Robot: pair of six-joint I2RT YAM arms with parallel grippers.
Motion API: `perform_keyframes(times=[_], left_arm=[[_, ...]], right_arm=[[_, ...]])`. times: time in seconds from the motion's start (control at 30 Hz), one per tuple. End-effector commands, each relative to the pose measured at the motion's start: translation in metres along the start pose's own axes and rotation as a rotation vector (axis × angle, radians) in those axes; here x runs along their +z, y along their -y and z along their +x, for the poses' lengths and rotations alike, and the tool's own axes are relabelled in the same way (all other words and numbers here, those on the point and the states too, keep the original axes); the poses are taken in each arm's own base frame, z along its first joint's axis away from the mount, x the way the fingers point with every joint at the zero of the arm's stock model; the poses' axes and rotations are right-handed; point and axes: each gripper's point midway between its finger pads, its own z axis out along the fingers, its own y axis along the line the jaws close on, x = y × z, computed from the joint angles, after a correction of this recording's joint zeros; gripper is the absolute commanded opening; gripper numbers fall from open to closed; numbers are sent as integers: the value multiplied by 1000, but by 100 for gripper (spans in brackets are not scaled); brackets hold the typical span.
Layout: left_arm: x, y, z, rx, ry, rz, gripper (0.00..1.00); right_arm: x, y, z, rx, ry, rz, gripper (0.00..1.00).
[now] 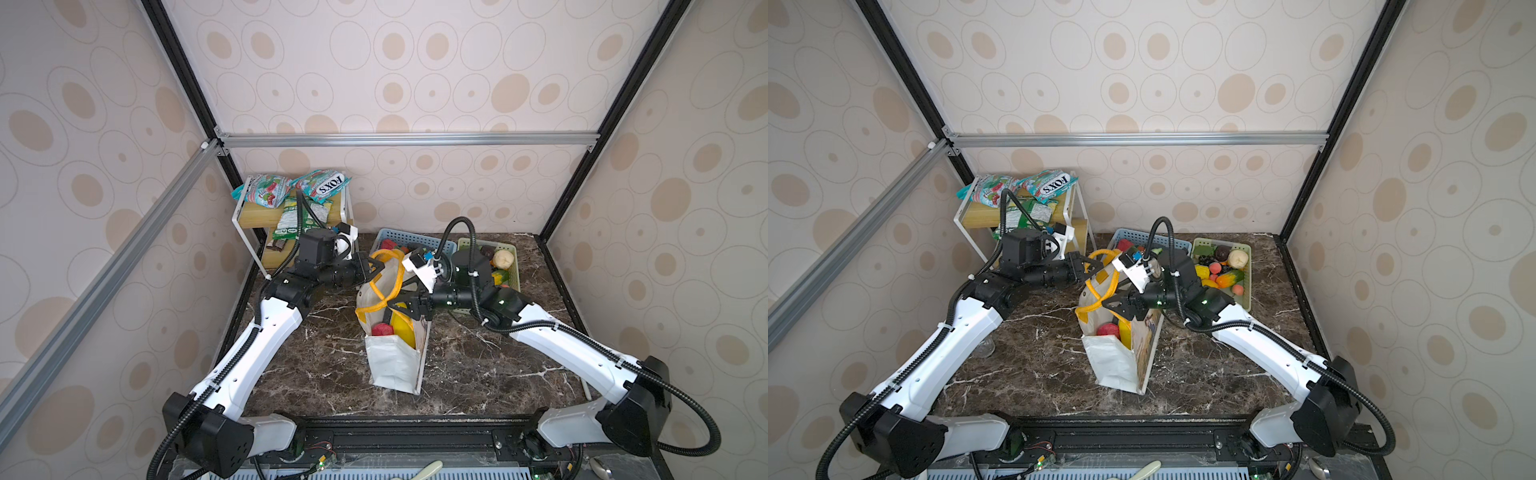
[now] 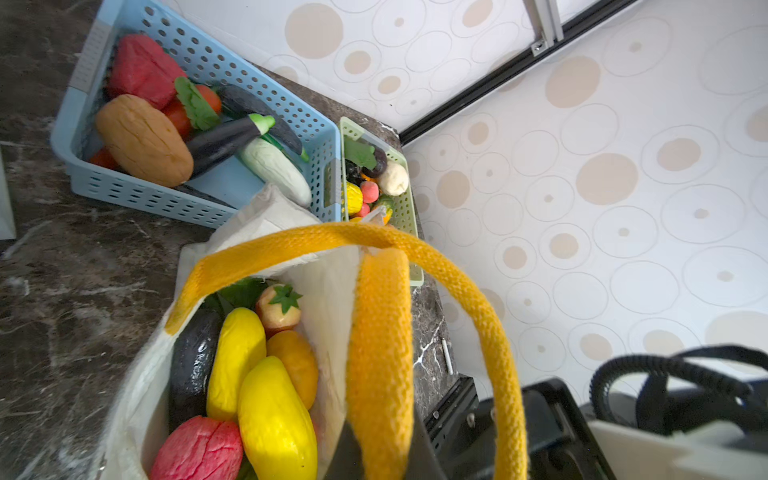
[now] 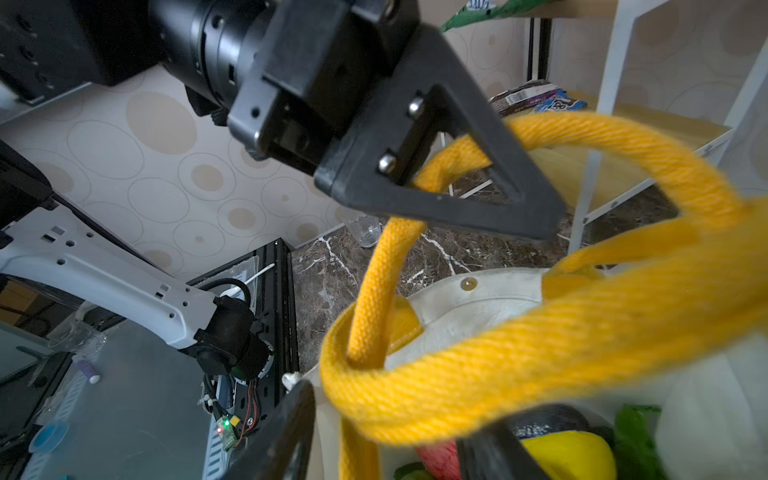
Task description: Place the food into the grocery bag and tie it
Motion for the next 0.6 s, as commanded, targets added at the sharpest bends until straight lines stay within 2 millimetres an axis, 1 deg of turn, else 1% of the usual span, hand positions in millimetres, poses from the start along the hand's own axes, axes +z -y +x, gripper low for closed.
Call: perform_keyframes(times=[0.0,0.07,0.13,0.2,0.33,0.4,0.47,0.53,0.57], left_arm=[[-12,28,-7,50,28,113,0],[-13,29,-7,49,32,118,0],[-13,30,-8,49,36,123,0],[-14,32,-9,48,42,129,0],[-15,38,-10,47,39,153,0],[-15,40,-10,48,37,160,0],[-15,43,-9,48,33,170,0],[-14,43,-8,40,28,176,0],[-13,43,-8,33,27,180,0]], right_arm=[[-20,-20,19,-44,-133,-112,58],[-24,-17,25,-74,-182,-110,59],[-24,-7,33,-89,-230,-78,58],[-19,8,38,-107,-246,-18,58],[-2,35,33,-160,-173,65,58],[6,44,27,-183,-129,74,58],[15,44,22,-193,-96,36,59],[22,38,18,-204,-62,-35,59],[26,32,16,-214,-37,-89,59]])
